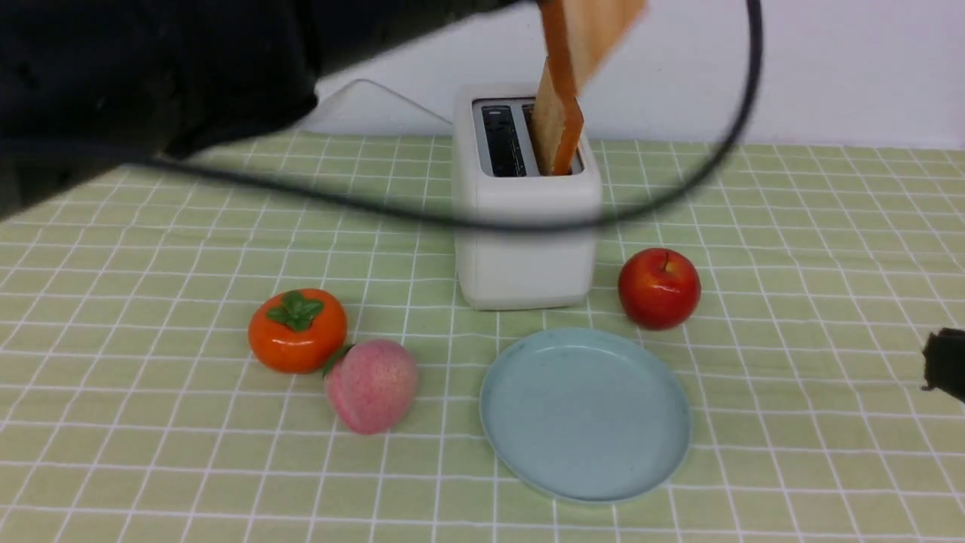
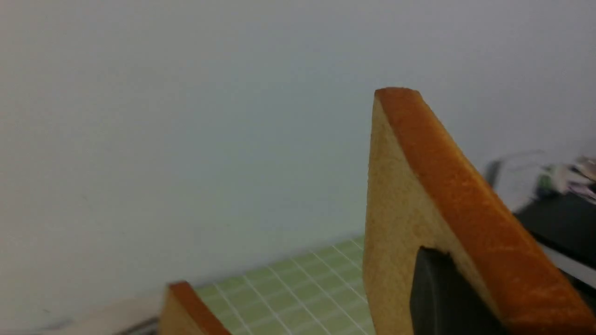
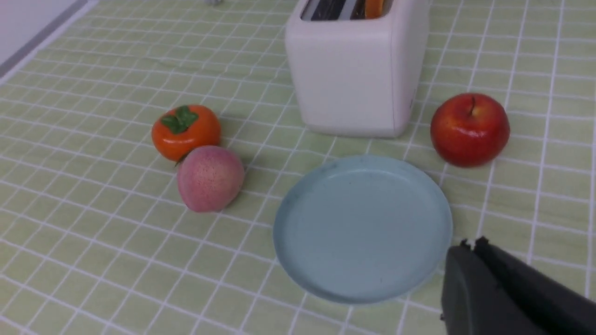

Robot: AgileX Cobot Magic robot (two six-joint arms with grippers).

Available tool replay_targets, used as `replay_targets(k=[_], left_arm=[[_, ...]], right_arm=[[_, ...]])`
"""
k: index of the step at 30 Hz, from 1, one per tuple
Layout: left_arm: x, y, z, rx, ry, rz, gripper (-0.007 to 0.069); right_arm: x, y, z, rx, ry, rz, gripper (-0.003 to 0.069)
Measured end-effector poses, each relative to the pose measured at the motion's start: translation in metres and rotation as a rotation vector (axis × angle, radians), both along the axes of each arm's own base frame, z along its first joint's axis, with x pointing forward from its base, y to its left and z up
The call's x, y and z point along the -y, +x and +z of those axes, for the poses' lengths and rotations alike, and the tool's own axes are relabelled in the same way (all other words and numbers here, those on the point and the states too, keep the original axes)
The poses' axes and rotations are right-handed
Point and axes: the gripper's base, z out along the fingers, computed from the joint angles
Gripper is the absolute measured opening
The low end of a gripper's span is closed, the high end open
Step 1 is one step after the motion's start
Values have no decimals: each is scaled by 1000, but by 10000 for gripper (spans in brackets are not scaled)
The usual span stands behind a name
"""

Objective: Take toasted bread from bread machine on green coffee tablecloth place on plate.
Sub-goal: 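Place the slice of bread on the plate with the left gripper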

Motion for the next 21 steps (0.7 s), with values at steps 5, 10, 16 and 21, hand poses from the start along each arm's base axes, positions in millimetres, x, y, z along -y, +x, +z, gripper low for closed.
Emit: replay_targets(k=[5, 10, 16, 21], left_arm=[[8, -24, -62, -176, 44, -195, 109], [18, -34, -116, -396, 61, -333, 109], [27, -20, -162, -611, 34, -268, 109], [30, -11, -189, -684, 44, -214, 109]], right_arm=[[16, -24, 16, -22, -9, 17, -2], [28, -43, 14, -67, -11, 28, 0], [32, -54, 10, -118, -3, 42, 0], [31, -55, 10, -131, 8, 51, 2]])
